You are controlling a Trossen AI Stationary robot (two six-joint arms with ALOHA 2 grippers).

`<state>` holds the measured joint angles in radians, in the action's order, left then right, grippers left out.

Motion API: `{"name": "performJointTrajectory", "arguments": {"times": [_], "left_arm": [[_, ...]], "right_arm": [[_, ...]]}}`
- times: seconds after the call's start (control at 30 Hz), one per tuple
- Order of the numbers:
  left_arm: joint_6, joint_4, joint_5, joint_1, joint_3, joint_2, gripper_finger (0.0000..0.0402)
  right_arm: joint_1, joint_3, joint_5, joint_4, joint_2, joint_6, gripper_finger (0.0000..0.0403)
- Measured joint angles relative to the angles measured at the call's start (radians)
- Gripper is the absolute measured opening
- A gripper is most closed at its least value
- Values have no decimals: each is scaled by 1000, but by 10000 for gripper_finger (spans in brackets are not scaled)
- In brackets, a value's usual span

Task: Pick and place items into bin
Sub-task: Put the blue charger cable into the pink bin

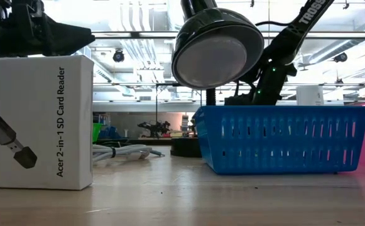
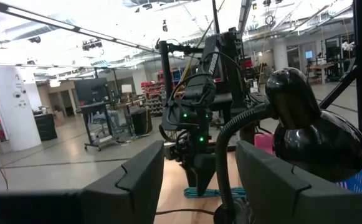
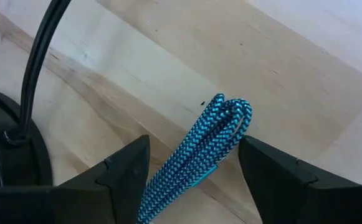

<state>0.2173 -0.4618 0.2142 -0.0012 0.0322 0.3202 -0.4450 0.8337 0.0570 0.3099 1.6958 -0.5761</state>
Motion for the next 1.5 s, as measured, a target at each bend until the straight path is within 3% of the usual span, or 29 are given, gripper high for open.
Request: {"name": "performJointTrajectory", "arguments": {"times": [0.3,0.83,1.37,1.5], "left_arm": [[0,0,0,0,0,0,185],[0,0,0,0,0,0,185],[1,0,0,0,0,0,185],[4,0,2,0,0,0,185]], "right_arm": [[1,-1,-4,3,14,37,177],[1,-2,14,29,10,112,24],[3,-7,24,72,-207,116,13],[10,-6,-60,156,-303,109,13]]}}
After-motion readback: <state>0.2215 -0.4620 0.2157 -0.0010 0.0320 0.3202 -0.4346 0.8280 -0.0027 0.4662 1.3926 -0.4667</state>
